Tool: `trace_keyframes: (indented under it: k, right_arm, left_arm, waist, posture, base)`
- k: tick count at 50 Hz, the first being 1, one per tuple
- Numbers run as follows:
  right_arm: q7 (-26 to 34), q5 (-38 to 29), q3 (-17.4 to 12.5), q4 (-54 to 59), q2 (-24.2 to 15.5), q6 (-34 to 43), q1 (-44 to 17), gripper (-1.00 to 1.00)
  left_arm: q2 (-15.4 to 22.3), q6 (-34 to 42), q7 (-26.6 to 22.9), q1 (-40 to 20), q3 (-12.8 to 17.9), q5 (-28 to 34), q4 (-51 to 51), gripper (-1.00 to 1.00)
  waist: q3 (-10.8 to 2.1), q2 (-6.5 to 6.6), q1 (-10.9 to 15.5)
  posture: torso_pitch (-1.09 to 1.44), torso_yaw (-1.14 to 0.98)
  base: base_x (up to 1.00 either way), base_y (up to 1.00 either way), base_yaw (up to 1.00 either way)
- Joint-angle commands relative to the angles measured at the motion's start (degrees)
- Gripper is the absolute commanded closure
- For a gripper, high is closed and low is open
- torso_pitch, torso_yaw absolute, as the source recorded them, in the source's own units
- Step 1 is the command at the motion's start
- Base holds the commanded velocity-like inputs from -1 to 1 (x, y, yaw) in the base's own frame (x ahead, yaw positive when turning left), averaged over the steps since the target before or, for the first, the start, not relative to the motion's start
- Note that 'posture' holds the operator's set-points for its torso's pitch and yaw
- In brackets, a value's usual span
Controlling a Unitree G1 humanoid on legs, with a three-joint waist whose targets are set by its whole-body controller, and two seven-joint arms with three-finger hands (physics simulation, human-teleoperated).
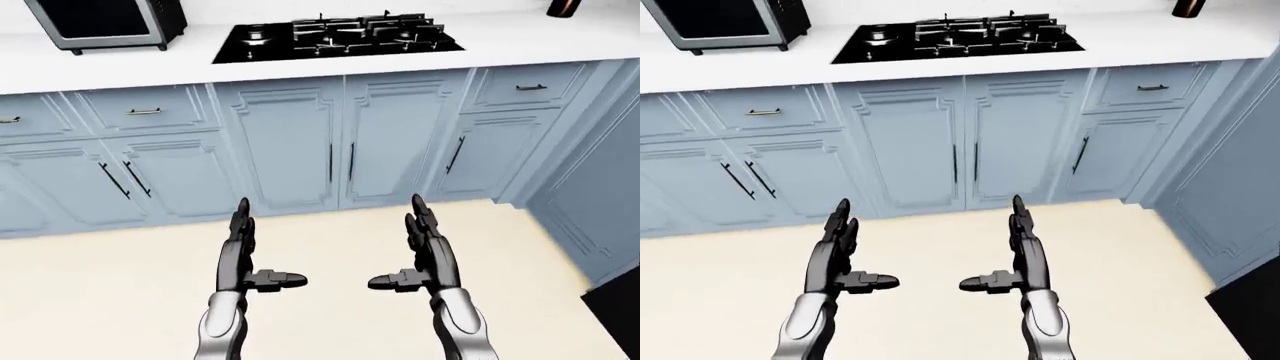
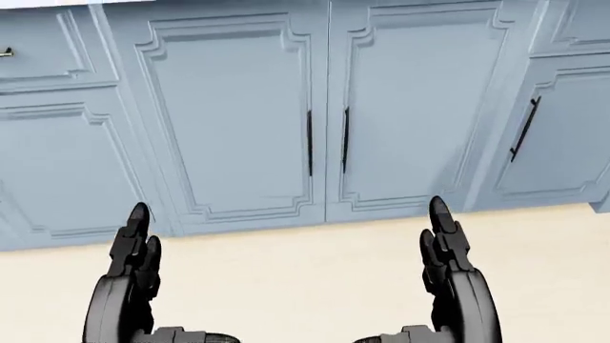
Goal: Navigate to the hood.
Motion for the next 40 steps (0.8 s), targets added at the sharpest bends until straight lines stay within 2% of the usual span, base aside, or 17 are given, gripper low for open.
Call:
trace_keyframes:
  k: [1, 2, 4, 10, 12, 14, 16, 18, 20, 23, 25, 28, 29, 30, 33, 37, 40]
  right_arm:
    - [0.1, 0.1, 0.3, -2.3, 0.1, -1.2, -0.8, -1.0]
    - [0.1, 0.1, 0.3, -2.2, 0.2, -1.3, -0.8, -1.0]
    - [0.2, 0.2, 0.3, -2.0, 0.1, -1.5, -0.9, -1.0]
    - [0.2, 0.2, 0.2, -1.7, 0.1, -1.7, -1.0, -1.0]
    - [0.2, 0.1, 0.3, -1.6, 0.1, -1.8, -1.0, -1.0]
    - [0.2, 0.1, 0.3, -1.3, 0.1, -2.1, -1.0, -1.0]
    - [0.2, 0.1, 0.3, -1.8, 0.1, -1.8, -0.8, -1.0]
    - [0.2, 0.1, 0.2, -1.0, 0.1, -2.4, -1.0, -1.0]
    - [0.2, 0.1, 0.3, -1.9, 0.1, -1.8, -0.8, -1.0]
    - [0.1, 0.1, 0.3, -2.2, 0.1, -1.4, -0.8, -1.0]
    - [0.1, 0.0, 0.3, -1.9, 0.1, -1.7, -0.8, -1.0]
    - [0.1, 0.0, 0.3, -2.3, 0.2, -1.4, -0.7, -1.0]
    - [0.1, 0.0, 0.3, -1.9, 0.2, -1.6, -0.8, -1.0]
    - [0.1, 0.0, 0.3, -1.4, 0.2, -1.9, -0.9, -1.0]
    - [0.1, 0.0, 0.4, -1.6, 0.2, -1.9, -0.8, -1.0]
    - [0.1, 0.0, 0.3, -1.0, 0.2, -2.2, -1.0, -1.0]
    - [0.0, 0.1, 0.4, -2.4, 0.2, -1.1, -0.7, -1.0]
  left_arm:
    - [0.3, -1.4, 0.1, -0.8, 0.3, -0.1, -1.8, -1.0]
    - [0.3, -1.4, 0.1, -0.8, 0.3, -0.1, -1.8, -1.0]
    - [0.3, -1.4, 0.1, -0.8, 0.3, -0.1, -1.8, -1.0]
    - [0.3, -1.4, 0.1, -0.8, 0.3, -0.1, -1.8, -1.0]
    - [0.3, -1.4, 0.1, -0.8, 0.3, -0.1, -1.8, -1.0]
    - [0.3, -1.4, 0.1, -0.8, 0.3, -0.1, -1.8, -1.0]
    - [0.3, -1.4, 0.1, -0.8, 0.3, -0.1, -1.8, -1.0]
    - [0.3, -1.4, 0.1, -0.8, 0.3, -0.1, -1.8, -1.0]
    - [0.3, -1.4, 0.1, -0.8, 0.3, -0.1, -1.8, -1.0]
    - [0.3, -1.4, 0.1, -0.8, 0.3, -0.1, -1.8, -1.0]
    - [0.3, -1.4, 0.1, -0.8, 0.3, -0.1, -1.8, -1.0]
    - [0.3, -1.4, 0.1, -0.8, 0.3, -0.1, -1.8, -1.0]
    - [0.3, -1.4, 0.1, -0.8, 0.3, -0.1, -1.8, -1.0]
    - [0.3, -1.4, 0.1, -0.8, 0.3, -0.1, -1.8, -1.0]
    - [0.3, -1.4, 0.1, -0.8, 0.3, -0.1, -1.8, -1.0]
    - [0.3, -1.4, 0.1, -0.8, 0.3, -0.1, -1.8, -1.0]
    - [0.3, -1.4, 0.1, -0.8, 0.3, -0.1, -1.8, -1.0]
  waist:
    - [-1.5, 1.65, 0.2]
    - [-1.11, -0.88, 0.9]
    - [-0.81, -0.28, 1.0]
    - [-0.73, -3.16, 1.5]
    - [-0.71, -4.9, 1.7]
    - [-1.44, -8.13, 1.6]
    - [-1.14, -6.78, 0.8]
    - [-0.78, -6.85, 0.5]
    - [-1.02, -6.08, 0.5]
    - [-0.33, -4.39, 0.4]
    - [-0.27, -2.78, 0.2]
    - [-0.98, 1.37, 0.2]
    - [-0.92, -1.17, 0.9]
    - [-0.89, -0.2, 0.6]
    - [-1.19, -0.99, 1.2]
    - [-0.74, -3.3, 1.5]
    - [-1.12, -6.59, 1.7]
  posture:
    - [0.0, 0.0]
    - [0.0, 0.0]
    - [0.0, 0.0]
    - [0.0, 0.0]
    - [0.0, 0.0]
    - [0.0, 0.0]
    - [0.0, 0.0]
    - [0.0, 0.0]
    - [0.0, 0.0]
    - [0.0, 0.0]
    - [0.0, 0.0]
    - [0.0, 0.0]
    - [0.0, 0.0]
    - [0.0, 0.0]
    - [0.0, 0.0]
    - [0.0, 0.0]
    - [0.0, 0.0]
  base:
    - [0.16, 0.0, 0.0]
    - [0.16, 0.0, 0.0]
    - [0.15, 0.0, 0.0]
    - [0.16, 0.0, 0.0]
    - [0.16, 0.0, 0.0]
    - [0.16, 0.0, 0.0]
    - [0.16, 0.0, 0.0]
    - [0.16, 0.0, 0.0]
    - [0.16, 0.0, 0.0]
    - [0.16, 0.0, 0.0]
    - [0.16, 0.0, 0.0]
    - [0.16, 0.0, 0.0]
    - [0.16, 0.0, 0.0]
    - [0.16, 0.0, 0.0]
    - [0.15, 0.0, 0.0]
    - [0.16, 0.0, 0.0]
    - [0.16, 0.0, 0.0]
